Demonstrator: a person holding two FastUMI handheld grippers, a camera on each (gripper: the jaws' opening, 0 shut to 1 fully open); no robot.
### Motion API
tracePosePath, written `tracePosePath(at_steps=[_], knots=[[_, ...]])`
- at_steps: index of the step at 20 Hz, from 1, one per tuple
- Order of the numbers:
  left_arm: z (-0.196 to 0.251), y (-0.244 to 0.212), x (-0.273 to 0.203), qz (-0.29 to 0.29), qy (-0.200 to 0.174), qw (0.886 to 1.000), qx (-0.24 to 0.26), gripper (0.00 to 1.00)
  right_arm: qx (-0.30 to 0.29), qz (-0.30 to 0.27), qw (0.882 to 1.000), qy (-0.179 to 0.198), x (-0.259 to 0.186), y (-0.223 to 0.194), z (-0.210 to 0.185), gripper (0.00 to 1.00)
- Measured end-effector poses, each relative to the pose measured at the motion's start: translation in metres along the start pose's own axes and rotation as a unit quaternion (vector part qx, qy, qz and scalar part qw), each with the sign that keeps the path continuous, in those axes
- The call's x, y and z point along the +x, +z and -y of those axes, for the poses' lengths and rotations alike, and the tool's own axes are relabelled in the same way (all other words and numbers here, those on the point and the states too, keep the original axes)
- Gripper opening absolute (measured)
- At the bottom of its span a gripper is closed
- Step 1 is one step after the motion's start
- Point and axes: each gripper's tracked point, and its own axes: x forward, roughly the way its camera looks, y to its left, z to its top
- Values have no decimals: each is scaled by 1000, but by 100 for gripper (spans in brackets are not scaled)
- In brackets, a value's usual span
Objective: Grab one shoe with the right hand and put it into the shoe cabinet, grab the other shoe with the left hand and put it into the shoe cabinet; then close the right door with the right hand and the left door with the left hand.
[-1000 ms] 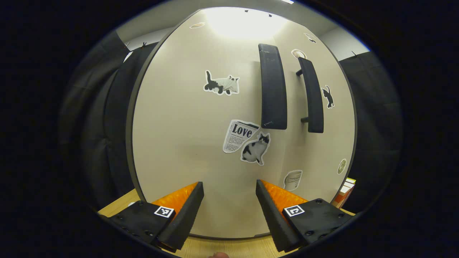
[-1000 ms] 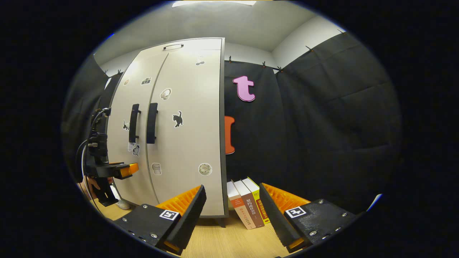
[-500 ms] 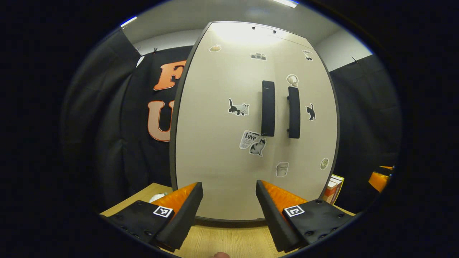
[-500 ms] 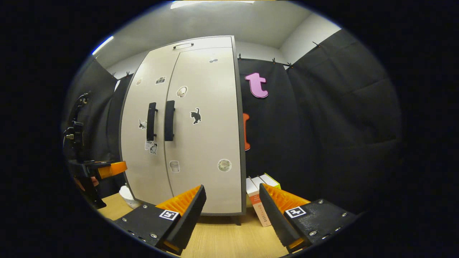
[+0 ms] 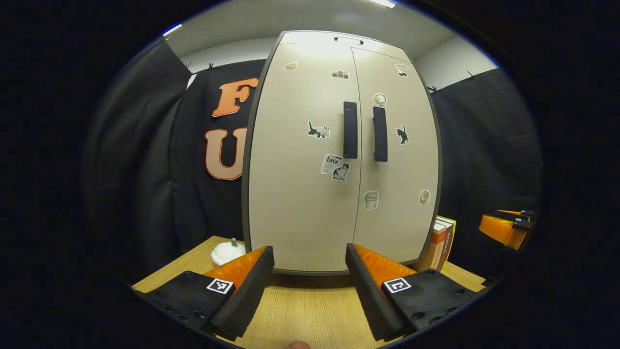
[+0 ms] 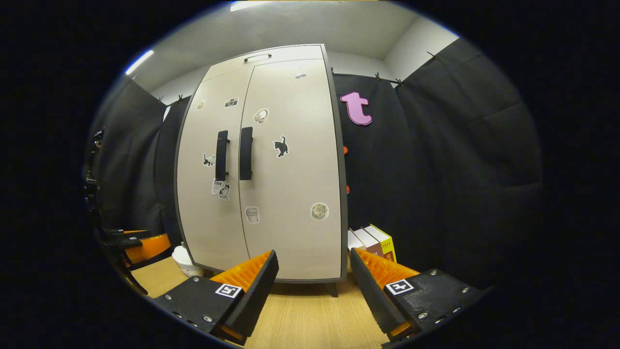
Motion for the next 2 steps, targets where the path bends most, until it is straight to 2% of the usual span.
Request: tracePosePath(at_steps=[2], knots=[[3,-4,-9,-3,-2,1000,-3,97,-2,3,1000,0,-5,-2,1,92]])
